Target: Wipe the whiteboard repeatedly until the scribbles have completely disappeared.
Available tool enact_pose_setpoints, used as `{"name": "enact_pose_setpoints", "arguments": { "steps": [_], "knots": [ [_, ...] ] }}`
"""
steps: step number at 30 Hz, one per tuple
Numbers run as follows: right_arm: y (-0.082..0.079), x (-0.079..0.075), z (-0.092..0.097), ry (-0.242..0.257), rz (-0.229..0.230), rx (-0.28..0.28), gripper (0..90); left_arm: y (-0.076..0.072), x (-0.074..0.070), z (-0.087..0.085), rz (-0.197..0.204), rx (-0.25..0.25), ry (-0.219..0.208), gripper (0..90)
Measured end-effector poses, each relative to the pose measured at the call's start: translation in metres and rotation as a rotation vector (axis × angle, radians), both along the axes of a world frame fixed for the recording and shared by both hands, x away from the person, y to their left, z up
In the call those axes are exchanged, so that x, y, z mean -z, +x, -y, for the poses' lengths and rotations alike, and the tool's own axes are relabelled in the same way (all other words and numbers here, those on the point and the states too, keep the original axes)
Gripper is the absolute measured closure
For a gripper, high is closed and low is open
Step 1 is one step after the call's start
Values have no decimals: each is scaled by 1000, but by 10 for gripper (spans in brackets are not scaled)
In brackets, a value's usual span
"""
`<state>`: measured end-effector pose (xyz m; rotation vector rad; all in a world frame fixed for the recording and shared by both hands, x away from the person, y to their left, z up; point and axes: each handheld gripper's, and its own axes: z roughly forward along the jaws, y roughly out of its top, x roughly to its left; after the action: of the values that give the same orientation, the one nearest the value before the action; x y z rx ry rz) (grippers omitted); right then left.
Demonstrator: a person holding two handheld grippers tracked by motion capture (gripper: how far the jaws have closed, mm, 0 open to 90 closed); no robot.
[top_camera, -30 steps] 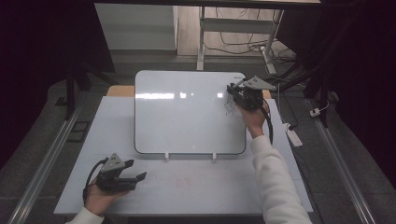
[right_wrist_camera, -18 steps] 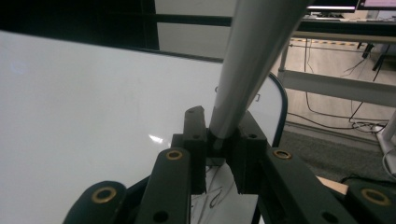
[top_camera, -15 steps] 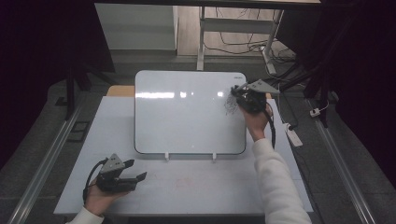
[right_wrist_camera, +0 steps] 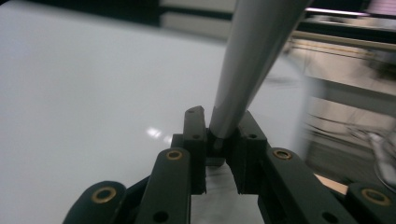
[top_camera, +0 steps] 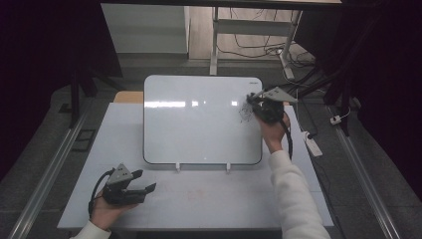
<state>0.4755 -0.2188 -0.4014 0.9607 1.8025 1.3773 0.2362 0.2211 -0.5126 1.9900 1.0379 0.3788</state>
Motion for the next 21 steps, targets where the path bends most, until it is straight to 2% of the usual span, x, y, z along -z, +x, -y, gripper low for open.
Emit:
{"name": "enact_pose_setpoints", "arguments": {
  "steps": [1, 2, 4, 5, 7, 8, 9, 11, 13, 14, 15, 16, 19, 21],
  "knots": [
    [3, -2, 8, 40, 2, 40, 778, -1, -1, 0, 4, 1, 1, 284],
    [4, -4, 12, 50, 12, 68, 778, -1, -1, 0, 6, 1, -1, 285],
    [1, -3, 6, -6, 33, 76, 778, 0, -1, 0, 6, 0, -2, 285],
    [-2, -1, 2, -27, 30, 43, 778, 1, 0, 0, 4, 1, -1, 285],
    [-5, 2, -5, -32, -1, -36, 778, 2, 0, 0, -1, 0, 2, 285],
    [-6, 2, -5, -49, 4, -41, 778, 1, 0, 0, 0, 2, 2, 285],
    [-4, 1, -2, -38, -2, -38, 778, 1, 0, 0, 0, 3, 1, 285],
    [0, -2, 6, -5, 2, 19, 778, 0, 0, 1, 0, 3, 0, 285],
    [5, -5, 14, 37, -3, 47, 778, 0, 0, 1, 1, 4, -1, 285],
    [6, -5, 14, 32, -1, 49, 778, 0, 0, 1, 2, 5, -1, 285],
    [4, -6, 11, -18, 15, 51, 778, 0, 0, 1, 2, 4, 1, 285],
    [4, -6, 11, -18, 15, 51, 778, 0, 0, 1, 1, 4, 2, 285],
    [1, -7, 9, -60, -3, 5, 778, 1, 0, 1, -1, 5, 2, 285],
    [1, -7, 12, -70, -6, 2, 778, 0, 0, 1, 0, 6, 2, 285]
  ]
}}
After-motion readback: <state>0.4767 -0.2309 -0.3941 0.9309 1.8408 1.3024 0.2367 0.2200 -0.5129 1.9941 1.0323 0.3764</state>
